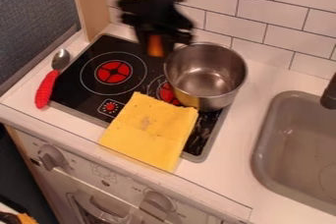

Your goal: Put the squash in the silver pot

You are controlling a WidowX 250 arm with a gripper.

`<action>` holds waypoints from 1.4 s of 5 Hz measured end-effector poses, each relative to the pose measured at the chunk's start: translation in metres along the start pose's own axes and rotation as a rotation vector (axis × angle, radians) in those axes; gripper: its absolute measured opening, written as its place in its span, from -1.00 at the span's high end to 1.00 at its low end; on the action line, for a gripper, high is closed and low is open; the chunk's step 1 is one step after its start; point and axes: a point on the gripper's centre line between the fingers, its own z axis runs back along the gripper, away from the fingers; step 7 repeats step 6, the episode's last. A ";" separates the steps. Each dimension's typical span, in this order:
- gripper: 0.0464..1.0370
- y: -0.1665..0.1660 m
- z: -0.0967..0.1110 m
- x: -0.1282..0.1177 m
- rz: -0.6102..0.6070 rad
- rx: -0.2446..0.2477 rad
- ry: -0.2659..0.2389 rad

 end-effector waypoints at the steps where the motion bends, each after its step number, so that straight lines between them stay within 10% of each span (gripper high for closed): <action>1: 0.27 -0.040 0.004 0.013 -0.052 -0.030 -0.018; 4: -0.94 -0.028 -0.007 0.004 -0.003 -0.040 0.061; 7: -0.93 -0.010 0.015 -0.008 -0.011 -0.100 0.042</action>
